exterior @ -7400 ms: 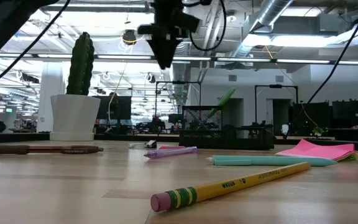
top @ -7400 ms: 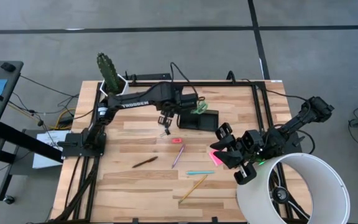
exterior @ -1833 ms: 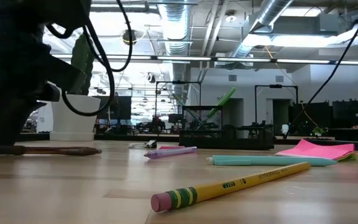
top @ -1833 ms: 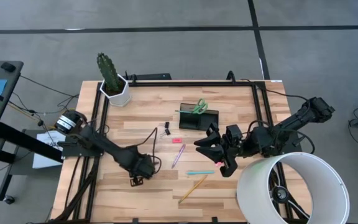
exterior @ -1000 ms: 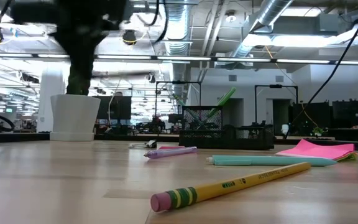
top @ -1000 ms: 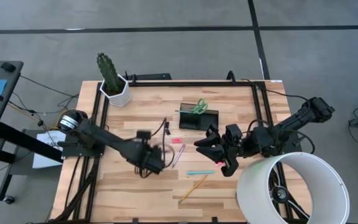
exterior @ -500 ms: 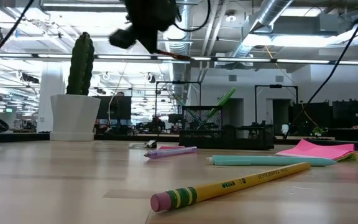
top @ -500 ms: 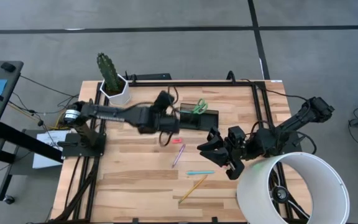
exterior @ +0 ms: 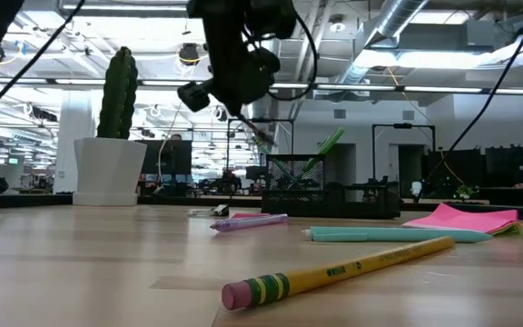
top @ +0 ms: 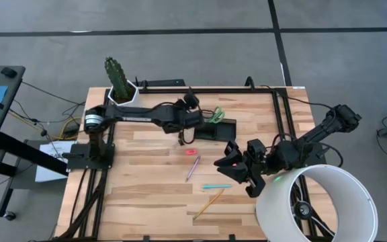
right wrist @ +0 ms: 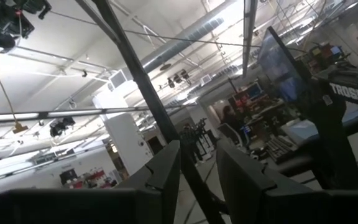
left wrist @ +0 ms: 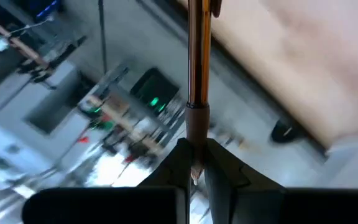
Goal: Pick and place office supplies into organizer
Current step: Put the brown pen into the black desk organizer, then put the blue pen into the black desk organizer
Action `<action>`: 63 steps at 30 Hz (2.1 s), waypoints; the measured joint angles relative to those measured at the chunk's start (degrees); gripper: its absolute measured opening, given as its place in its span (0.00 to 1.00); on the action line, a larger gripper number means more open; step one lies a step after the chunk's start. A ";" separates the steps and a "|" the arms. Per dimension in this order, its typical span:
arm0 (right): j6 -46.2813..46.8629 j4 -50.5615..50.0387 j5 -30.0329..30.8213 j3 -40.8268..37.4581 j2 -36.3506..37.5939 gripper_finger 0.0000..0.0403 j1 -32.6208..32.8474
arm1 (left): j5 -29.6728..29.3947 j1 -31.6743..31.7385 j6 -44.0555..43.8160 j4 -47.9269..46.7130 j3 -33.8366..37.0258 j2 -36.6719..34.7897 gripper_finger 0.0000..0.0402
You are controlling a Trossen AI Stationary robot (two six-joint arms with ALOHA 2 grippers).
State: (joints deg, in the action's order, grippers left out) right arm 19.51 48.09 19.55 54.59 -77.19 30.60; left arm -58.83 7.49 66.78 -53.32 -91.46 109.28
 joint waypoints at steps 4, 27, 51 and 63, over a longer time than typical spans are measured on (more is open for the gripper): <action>-0.01 -0.09 0.02 0.00 0.00 0.24 -0.39 | -3.83 0.30 2.68 1.22 -0.04 2.40 0.03; -0.48 -4.67 -0.01 -0.02 -0.04 0.24 -1.35 | -5.97 0.04 3.85 14.50 -0.13 9.37 0.09; -0.48 -6.13 -0.15 -0.02 -0.04 0.24 -0.98 | -6.79 -2.61 -1.06 11.43 -3.62 9.32 0.36; -0.48 -6.82 0.38 -0.02 1.12 0.24 2.18 | 9.04 -7.26 -45.88 -36.82 -38.39 9.28 0.36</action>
State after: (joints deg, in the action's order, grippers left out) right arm 19.03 41.27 19.93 54.57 -76.07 32.78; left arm -49.79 0.23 20.90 -90.14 -129.85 118.56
